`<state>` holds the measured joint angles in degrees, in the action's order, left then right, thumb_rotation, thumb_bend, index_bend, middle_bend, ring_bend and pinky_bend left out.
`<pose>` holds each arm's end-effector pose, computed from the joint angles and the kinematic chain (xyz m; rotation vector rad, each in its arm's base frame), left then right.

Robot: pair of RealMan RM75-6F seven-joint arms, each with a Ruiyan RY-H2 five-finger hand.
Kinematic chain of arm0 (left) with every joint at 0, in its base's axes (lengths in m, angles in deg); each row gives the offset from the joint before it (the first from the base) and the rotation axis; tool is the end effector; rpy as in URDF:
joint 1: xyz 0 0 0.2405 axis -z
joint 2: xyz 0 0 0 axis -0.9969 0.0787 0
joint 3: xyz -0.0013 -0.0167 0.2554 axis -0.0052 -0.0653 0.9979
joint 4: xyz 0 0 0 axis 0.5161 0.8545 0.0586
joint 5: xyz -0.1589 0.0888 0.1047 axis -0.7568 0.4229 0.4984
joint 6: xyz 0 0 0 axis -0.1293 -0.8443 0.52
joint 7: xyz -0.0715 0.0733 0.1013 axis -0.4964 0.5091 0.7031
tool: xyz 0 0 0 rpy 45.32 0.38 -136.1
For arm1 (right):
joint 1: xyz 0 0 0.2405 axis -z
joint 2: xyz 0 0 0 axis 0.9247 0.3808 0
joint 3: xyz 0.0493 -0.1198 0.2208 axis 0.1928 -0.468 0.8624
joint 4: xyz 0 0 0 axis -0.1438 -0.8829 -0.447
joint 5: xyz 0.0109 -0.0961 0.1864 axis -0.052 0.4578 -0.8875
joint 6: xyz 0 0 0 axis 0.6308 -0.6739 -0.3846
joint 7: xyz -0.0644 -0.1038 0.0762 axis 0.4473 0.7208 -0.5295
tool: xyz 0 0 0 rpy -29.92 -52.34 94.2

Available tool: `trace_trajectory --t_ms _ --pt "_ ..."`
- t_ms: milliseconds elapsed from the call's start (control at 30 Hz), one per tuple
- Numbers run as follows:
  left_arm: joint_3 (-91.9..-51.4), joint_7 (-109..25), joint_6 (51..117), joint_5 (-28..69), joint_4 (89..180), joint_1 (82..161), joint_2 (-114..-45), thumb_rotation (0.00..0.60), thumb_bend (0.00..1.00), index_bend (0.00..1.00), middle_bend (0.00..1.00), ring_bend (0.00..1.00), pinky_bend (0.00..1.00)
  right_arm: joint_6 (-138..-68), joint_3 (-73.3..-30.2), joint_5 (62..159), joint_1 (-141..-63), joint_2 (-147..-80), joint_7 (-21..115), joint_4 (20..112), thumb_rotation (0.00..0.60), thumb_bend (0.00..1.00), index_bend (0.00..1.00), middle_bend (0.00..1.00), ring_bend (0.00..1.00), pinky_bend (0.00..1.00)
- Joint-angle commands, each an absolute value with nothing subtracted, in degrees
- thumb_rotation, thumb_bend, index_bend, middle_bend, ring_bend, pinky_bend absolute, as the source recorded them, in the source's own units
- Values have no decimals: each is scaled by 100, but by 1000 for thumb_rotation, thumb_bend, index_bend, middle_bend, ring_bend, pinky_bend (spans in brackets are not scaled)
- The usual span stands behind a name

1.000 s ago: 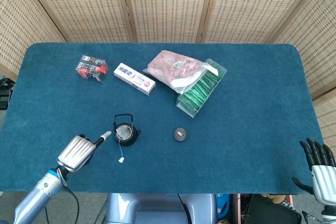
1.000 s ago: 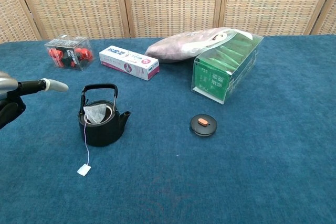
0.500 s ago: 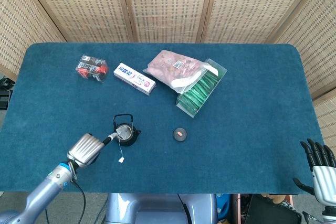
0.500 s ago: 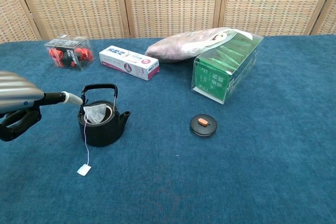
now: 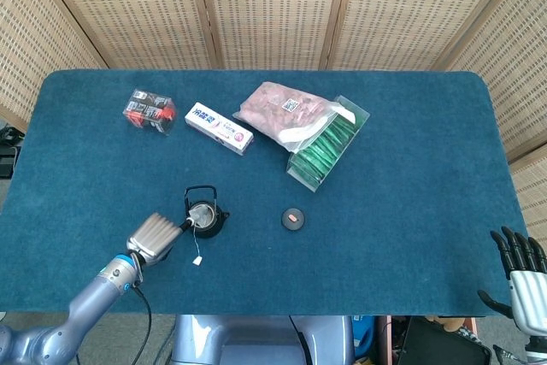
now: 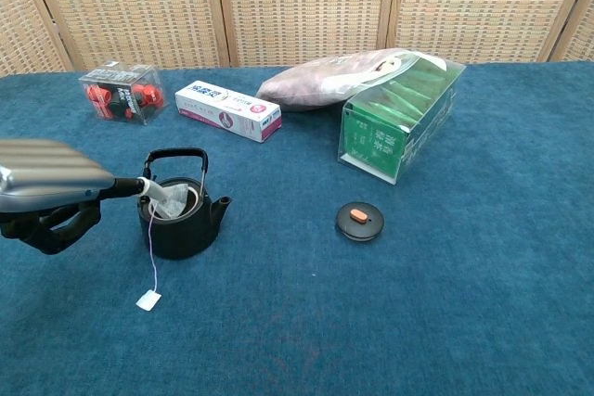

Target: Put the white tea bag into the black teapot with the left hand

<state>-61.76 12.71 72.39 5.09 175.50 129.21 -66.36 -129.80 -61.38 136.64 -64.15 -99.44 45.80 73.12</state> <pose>-0.1668 0.2609 0.0234 -2.1943 -0.7282 -0.3368 -0.3513 -0.1252 0.1537 1.3402 -0.8730 0.8110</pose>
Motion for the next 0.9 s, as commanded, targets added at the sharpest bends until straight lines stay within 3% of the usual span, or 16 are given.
trace_trajectory --t_ms 33,600,900 --pt "-6118 1297 7262 356 17499 13047 -6721 600 1000 4 772 669 520 -12977 -6139 13658 -6413 -9943 4583 7314 600 71 91 118 0 84" --pt "-5868 1203 7416 -59 17379 13491 -6956 600 1000 4 772 669 520 -12970 -6137 13632 -6396 -9943 4582 7303 600 71 92 118 0 84" --pt "-5821 545 7903 1078 17754 13152 -6644 600 1000 4 772 668 520 -12966 -6131 13640 -6404 -9947 4579 7304 600 71 92 118 0 84"
